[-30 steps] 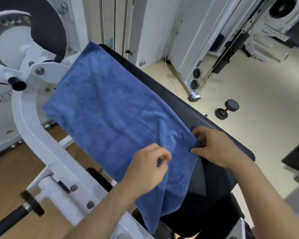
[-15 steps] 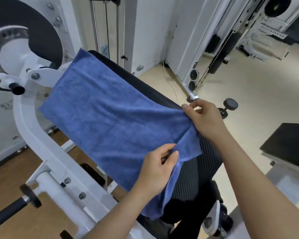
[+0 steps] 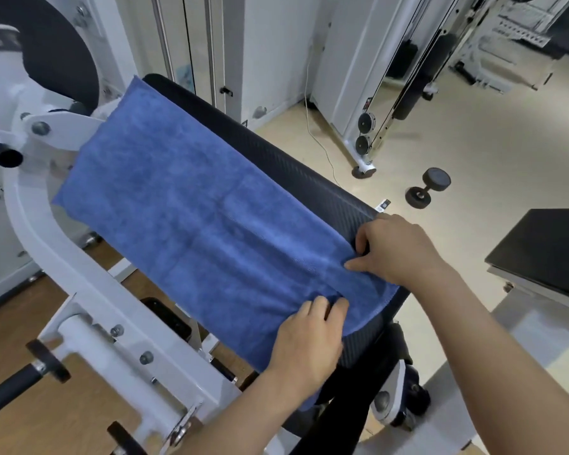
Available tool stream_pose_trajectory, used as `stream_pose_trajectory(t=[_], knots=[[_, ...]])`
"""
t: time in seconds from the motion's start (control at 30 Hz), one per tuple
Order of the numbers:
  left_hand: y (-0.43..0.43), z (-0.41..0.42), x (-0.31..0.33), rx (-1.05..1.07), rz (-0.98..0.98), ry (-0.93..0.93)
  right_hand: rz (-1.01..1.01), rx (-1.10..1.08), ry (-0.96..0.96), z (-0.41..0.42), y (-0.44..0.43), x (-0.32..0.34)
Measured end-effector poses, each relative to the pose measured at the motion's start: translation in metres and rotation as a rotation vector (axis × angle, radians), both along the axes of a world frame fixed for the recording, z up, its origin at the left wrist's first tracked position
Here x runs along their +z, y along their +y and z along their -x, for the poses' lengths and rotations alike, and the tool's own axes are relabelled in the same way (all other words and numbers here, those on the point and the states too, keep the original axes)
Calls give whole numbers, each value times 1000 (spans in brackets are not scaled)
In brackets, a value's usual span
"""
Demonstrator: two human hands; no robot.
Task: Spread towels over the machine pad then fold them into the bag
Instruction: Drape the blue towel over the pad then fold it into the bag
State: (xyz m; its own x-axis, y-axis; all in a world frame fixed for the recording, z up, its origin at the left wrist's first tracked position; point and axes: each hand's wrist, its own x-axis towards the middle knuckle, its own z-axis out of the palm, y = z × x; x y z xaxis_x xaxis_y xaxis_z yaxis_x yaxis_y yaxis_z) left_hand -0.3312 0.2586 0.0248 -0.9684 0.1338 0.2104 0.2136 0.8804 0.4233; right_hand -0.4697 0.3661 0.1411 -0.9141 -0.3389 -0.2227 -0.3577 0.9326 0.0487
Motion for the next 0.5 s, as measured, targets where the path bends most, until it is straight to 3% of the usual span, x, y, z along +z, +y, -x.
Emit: stream_pose_trajectory(t=[0.23,0.4,0.5], knots=[[5,-3,0,-22,-383,-134,181,-41,125,-8,17,-14],[14,-2,15,-27,-626,-135,182,-76,162,-1,29,-10],[21,0,17,-63,-687,-282,189,-154,175,-1,41,-9]])
